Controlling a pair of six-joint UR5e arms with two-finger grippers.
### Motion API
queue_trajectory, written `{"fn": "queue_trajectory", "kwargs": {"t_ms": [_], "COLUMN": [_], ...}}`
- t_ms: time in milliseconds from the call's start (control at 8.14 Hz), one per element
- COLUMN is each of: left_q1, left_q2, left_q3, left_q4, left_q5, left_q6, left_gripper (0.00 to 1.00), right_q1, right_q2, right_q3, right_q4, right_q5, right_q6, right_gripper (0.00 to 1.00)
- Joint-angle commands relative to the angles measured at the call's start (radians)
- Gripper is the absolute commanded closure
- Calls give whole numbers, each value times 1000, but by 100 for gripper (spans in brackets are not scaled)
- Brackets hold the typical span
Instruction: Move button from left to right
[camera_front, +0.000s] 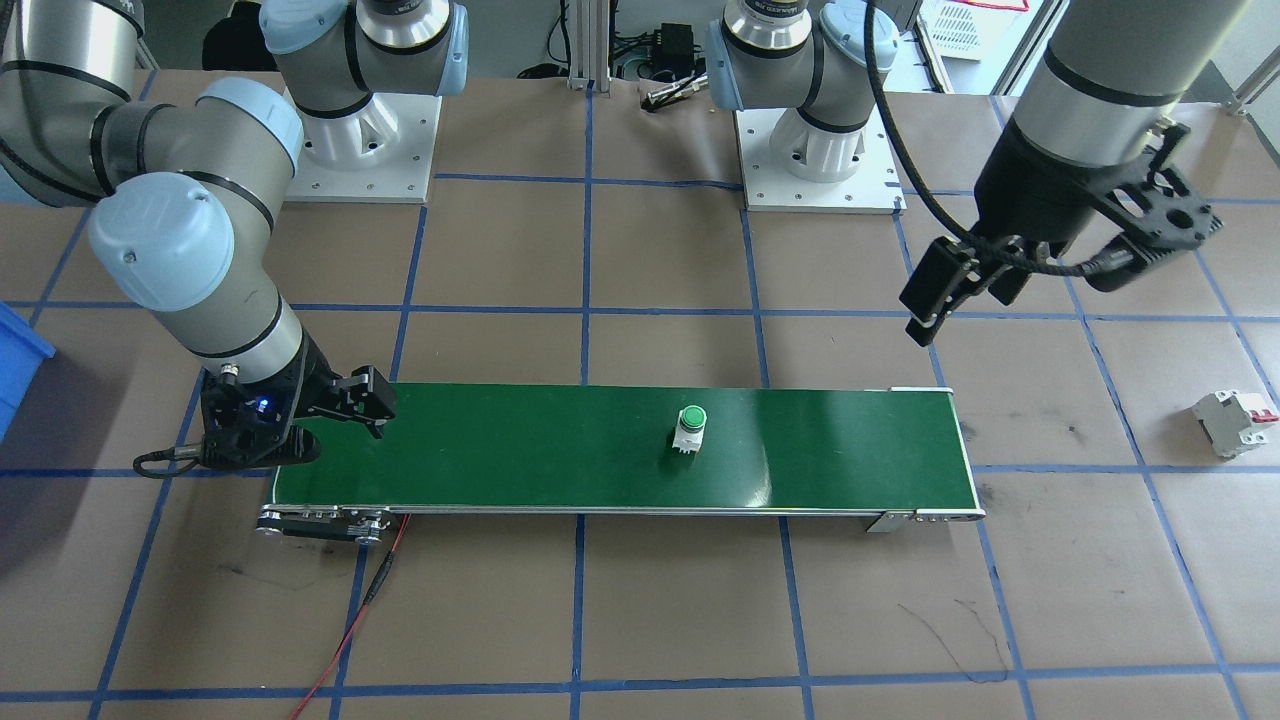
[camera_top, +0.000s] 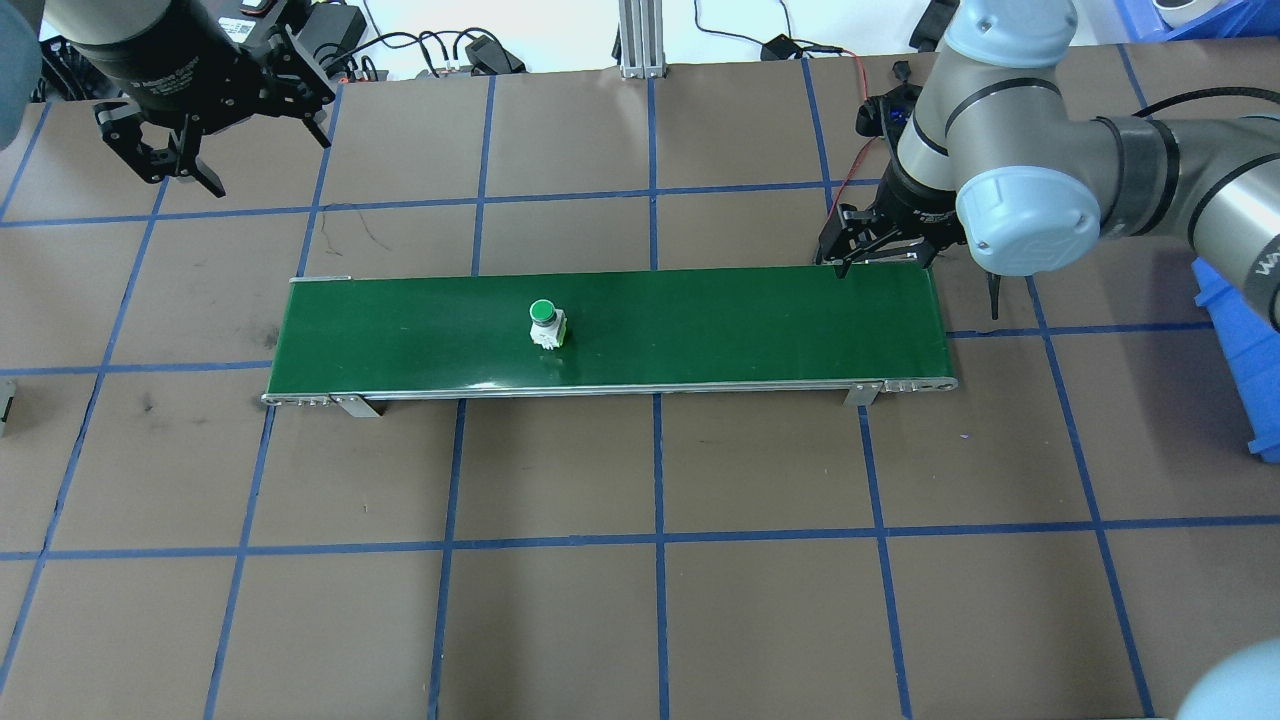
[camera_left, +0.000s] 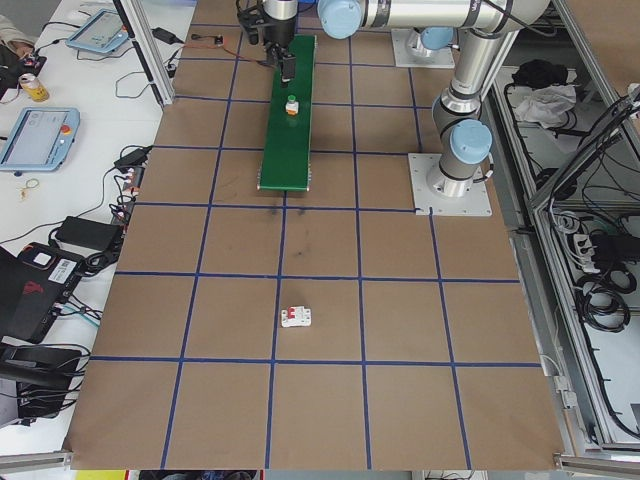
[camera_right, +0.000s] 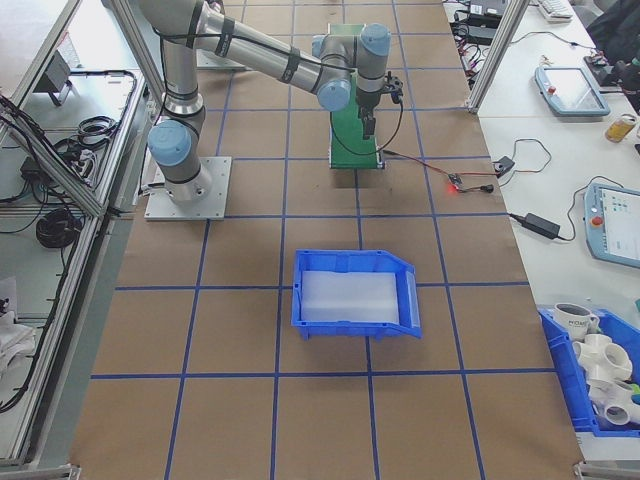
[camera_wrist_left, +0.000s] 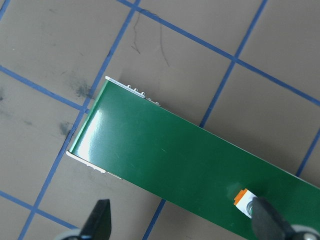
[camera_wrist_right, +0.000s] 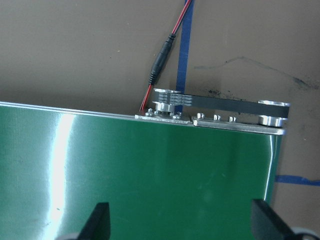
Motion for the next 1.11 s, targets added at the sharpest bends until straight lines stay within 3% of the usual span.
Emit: {"fn": "queue_trajectory", "kwargs": {"t_ms": [0, 123, 368, 491, 982], "left_q1": [-44, -52, -73, -73, -75], "left_q2": [73, 75, 78, 82, 93], "left_q3": [7, 8, 7, 5, -12], "left_q4": [-31, -63, -65, -69, -69], "left_q5": [-1, -8, -18, -16, -16], "left_q6": [139, 140, 139, 140, 140], "left_gripper": [0, 0, 0, 0, 0], "right_q1": [-1, -1, -1, -1, 0], "right_q2": [22, 22, 19, 21, 21], "right_q3": [1, 1, 1, 1, 10], "right_q4": [-21, 0, 16, 16, 17], "right_q5": [18, 26, 148, 182, 181], "right_q6": [9, 37, 193, 204, 204], "right_gripper": [0, 1, 1, 2, 4]}}
